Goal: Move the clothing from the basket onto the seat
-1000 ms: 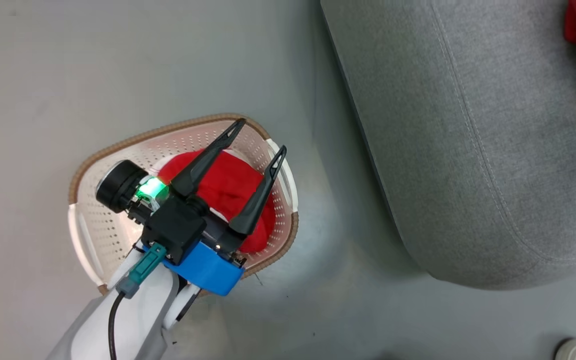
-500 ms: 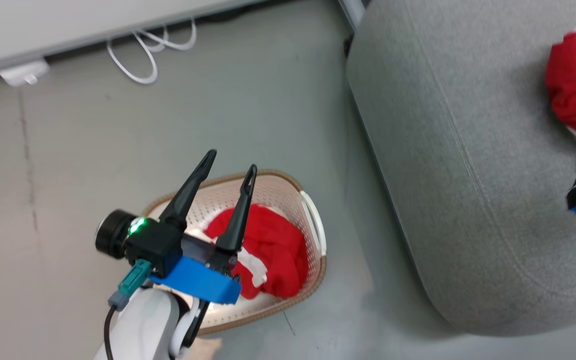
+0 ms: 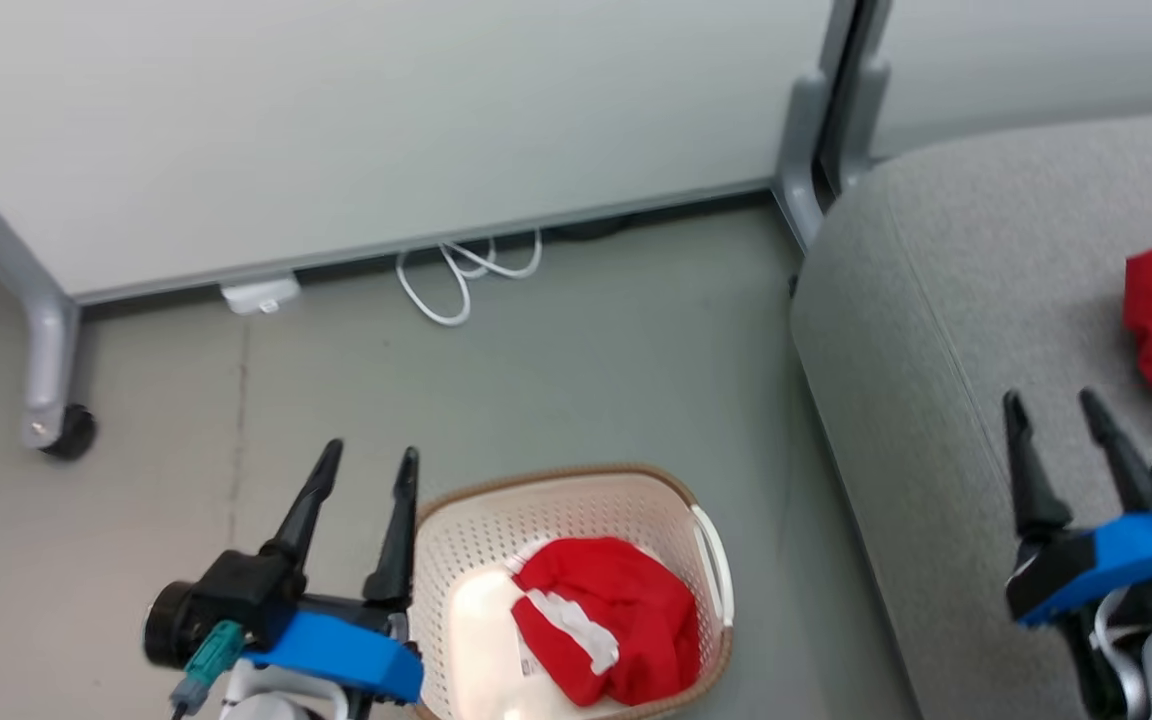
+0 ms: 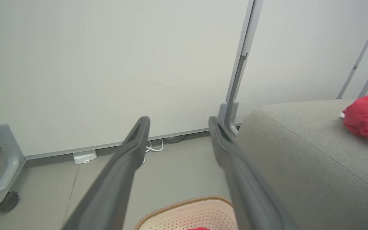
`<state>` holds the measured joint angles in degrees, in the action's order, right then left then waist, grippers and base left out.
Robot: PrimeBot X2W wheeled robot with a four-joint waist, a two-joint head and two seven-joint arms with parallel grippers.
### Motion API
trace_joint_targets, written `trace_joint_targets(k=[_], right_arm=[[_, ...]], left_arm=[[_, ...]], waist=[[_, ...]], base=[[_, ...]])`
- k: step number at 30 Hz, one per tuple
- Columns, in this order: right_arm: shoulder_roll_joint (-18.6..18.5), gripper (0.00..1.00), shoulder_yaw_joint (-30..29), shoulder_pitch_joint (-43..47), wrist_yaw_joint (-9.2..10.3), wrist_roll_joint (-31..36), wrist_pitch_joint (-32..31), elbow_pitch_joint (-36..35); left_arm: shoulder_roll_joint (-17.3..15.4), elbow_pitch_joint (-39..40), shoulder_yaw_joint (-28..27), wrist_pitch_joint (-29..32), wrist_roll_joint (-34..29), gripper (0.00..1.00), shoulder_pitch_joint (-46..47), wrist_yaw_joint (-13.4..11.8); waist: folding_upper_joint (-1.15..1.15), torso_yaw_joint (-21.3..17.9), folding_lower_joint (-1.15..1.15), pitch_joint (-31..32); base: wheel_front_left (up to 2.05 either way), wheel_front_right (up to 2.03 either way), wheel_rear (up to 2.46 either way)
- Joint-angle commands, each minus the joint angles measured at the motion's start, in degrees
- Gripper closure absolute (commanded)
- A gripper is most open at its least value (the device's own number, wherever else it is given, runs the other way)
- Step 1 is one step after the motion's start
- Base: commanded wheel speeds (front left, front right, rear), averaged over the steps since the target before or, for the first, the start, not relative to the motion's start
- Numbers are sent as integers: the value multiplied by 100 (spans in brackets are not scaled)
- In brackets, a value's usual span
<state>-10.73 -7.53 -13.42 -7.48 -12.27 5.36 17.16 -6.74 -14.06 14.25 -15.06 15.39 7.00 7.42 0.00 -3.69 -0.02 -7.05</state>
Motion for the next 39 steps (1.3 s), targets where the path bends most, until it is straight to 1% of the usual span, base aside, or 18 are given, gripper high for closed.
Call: trace_joint_targets(k=[1,4,7,16,21,27,39], right_arm=[[115,0,47,321,-2,120,-98,-293],[339,0,165,688,-3,307,-223,-686],[441,0,360,940,-3,471,-221,-914],[686,0,524,1282,-2,569,-162,-1026],[737,0,651,1245,-2,515,-207,-1077],[750,0,626,1239,-3,504,-221,-1038],[771,0,695,1161,-2,506,-252,-1067]], left_arm=[[17,-7,-163,-17,-2,0,-139,4],[17,-67,-369,-17,-15,0,-265,4],[-9,-182,-526,-17,11,0,-340,5],[-53,-508,-854,-17,-4,0,-434,5],[2,-535,-949,-17,-24,0,-493,5],[74,-555,-927,-17,-32,0,-525,6],[64,-593,-938,-17,-1,0,-552,6]], waist=[[0,296,2,375],[0,391,2,515],[0,487,2,648],[0,638,2,784],[0,615,2,767],[0,637,2,750],[0,540,2,672]], base=[[0,0,0],[0,0,0],[0,0,0],[0,0,0],[0,0,0],[0,0,0],[0,0,0]])
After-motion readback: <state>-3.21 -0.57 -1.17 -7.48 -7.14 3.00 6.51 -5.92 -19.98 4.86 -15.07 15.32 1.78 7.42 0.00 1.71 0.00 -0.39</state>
